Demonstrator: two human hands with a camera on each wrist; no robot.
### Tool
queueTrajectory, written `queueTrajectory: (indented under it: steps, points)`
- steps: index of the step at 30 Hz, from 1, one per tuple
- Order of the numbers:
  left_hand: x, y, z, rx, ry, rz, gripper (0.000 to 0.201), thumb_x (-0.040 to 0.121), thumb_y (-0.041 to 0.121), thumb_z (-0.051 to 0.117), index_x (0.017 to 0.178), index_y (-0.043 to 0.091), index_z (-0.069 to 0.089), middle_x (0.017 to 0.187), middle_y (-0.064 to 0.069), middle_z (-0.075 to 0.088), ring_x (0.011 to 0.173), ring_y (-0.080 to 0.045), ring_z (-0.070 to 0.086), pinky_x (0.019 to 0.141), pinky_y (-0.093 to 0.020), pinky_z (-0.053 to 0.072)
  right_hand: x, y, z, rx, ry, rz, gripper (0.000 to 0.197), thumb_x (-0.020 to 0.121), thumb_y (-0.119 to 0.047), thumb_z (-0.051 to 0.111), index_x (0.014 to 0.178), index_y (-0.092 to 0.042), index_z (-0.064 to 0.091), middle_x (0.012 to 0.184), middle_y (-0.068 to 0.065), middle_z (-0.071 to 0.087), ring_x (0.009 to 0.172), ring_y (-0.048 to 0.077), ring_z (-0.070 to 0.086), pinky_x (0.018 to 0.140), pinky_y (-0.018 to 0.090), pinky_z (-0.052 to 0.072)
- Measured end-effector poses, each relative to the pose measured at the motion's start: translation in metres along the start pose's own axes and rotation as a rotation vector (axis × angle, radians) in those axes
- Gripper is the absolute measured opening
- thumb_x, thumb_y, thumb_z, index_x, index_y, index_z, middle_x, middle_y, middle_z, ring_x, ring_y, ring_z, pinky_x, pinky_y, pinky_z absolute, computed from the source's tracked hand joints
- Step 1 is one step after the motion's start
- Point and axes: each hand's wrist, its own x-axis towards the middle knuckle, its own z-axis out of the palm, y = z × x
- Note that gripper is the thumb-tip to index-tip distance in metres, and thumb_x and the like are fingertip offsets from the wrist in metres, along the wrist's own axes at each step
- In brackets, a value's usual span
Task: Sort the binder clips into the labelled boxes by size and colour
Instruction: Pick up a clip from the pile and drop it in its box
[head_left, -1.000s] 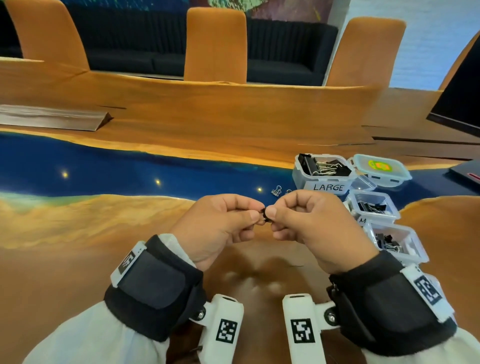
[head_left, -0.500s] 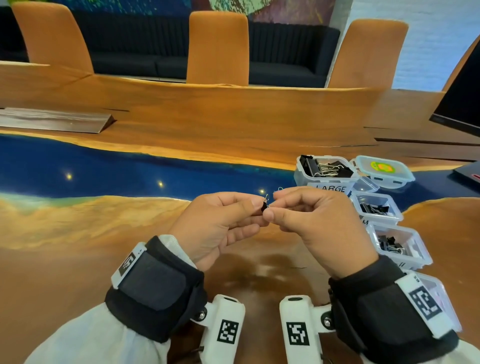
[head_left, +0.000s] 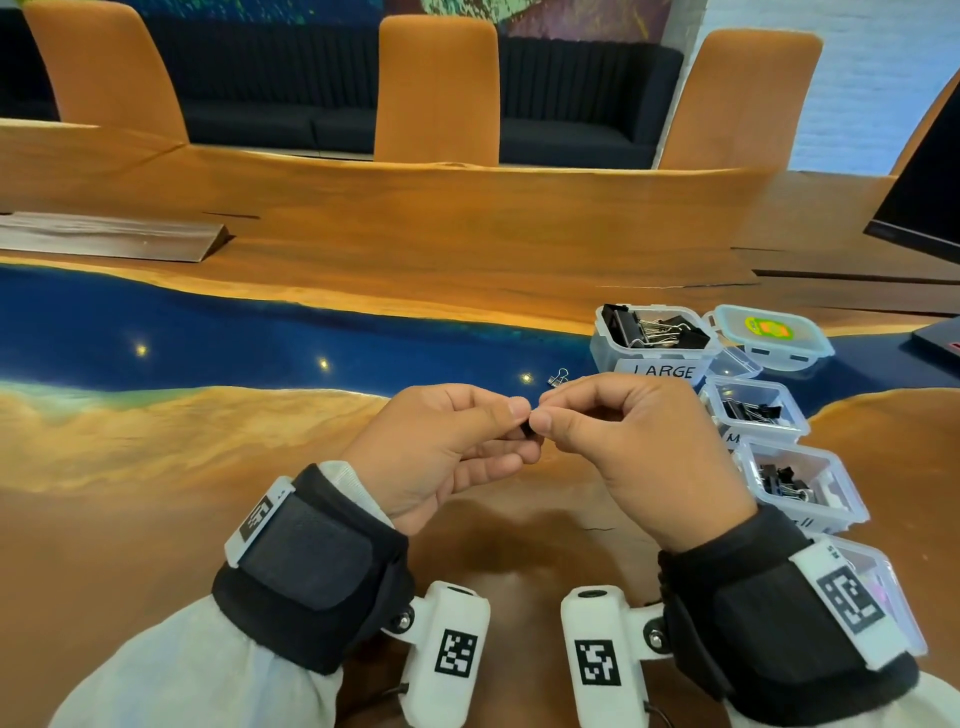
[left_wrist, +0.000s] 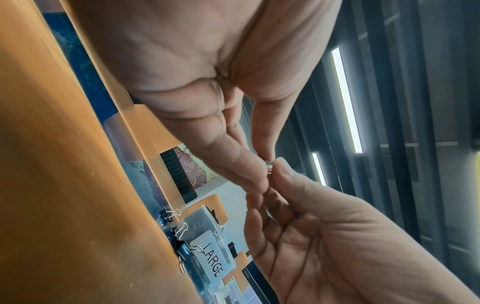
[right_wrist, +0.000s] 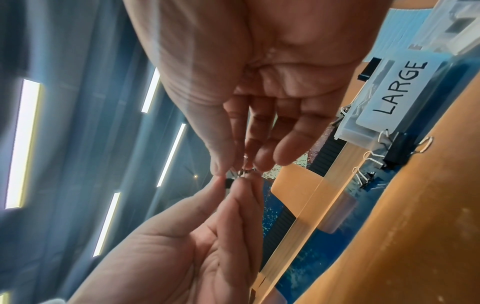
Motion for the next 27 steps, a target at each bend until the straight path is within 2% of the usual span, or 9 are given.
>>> queueTrajectory:
  steps: [2,6,10,15,17,23,27]
  points:
    - [0.0,0.001,0.0,0.03,0.006,-0.016,0.022,0.088,0.021,0.071,0.098,0.002,0.073,0.094,-0.019,0.076,0.082,-0.021,0.074,0.07,-0.023,0.062,0.0,0.001,0.0,0.017,0.007,0.014,0.002,0.08,-0.024,0.081,0.082,-0.023,0.08,0.085,-0.008,0.076,0.085,0.011,0.071,0.085,0.044,0.058]
    - [-0.001,0.0,-0.002,0.087,-0.016,-0.03,0.019,0.092,0.019,0.068,0.1,0.002,0.072,0.093,-0.018,0.077,0.08,-0.019,0.074,0.068,-0.023,0.062,0.0,0.001,0.001,0.034,0.024,0.02,0.003,0.081,-0.022,0.08,0.078,-0.024,0.079,0.084,-0.009,0.076,0.083,0.012,0.072,0.083,0.044,0.059]
    - [0.0,0.0,-0.005,0.149,-0.04,-0.02,0.016,0.095,0.015,0.065,0.102,0.001,0.071,0.093,-0.017,0.077,0.081,-0.019,0.073,0.071,-0.025,0.061,0.001,0.005,0.003,0.099,0.032,0.072,0.005,0.082,-0.02,0.08,0.077,-0.019,0.078,0.082,-0.001,0.076,0.078,0.021,0.074,0.08,0.05,0.06]
    - [0.0,-0.001,-0.007,0.193,-0.082,-0.001,0.014,0.094,0.012,0.065,0.102,0.003,0.072,0.095,-0.016,0.077,0.084,-0.02,0.074,0.074,-0.027,0.061,0.002,0.003,0.004,0.192,0.056,0.115,0.015,0.081,-0.01,0.08,0.082,-0.004,0.066,0.078,0.007,0.075,0.07,0.026,0.074,0.077,0.053,0.061]
    - [0.0,-0.001,-0.007,0.185,-0.087,0.003,0.013,0.093,0.012,0.066,0.1,0.003,0.073,0.095,-0.017,0.077,0.083,-0.02,0.074,0.073,-0.026,0.061,0.002,0.002,0.003,0.221,0.067,0.132,0.019,0.08,-0.006,0.079,0.084,-0.002,0.061,0.079,0.008,0.075,0.069,0.026,0.074,0.076,0.052,0.061]
    - [0.001,-0.002,-0.006,0.126,-0.048,-0.007,0.015,0.093,0.013,0.067,0.097,0.001,0.073,0.092,-0.019,0.076,0.075,-0.017,0.073,0.066,-0.022,0.061,0.003,-0.011,0.0,-0.023,0.098,0.069,0.018,0.079,-0.018,0.082,0.078,-0.014,0.064,0.085,-0.006,0.074,0.08,0.014,0.07,0.08,0.043,0.059]
    - [0.001,-0.001,-0.006,0.101,-0.043,-0.02,0.016,0.092,0.015,0.067,0.098,0.001,0.073,0.094,-0.02,0.076,0.073,-0.017,0.073,0.063,-0.022,0.061,0.009,-0.035,-0.02,-0.176,0.087,-0.002,0.018,0.078,-0.02,0.083,0.078,-0.016,0.065,0.085,-0.001,0.072,0.077,0.018,0.068,0.076,0.041,0.059]
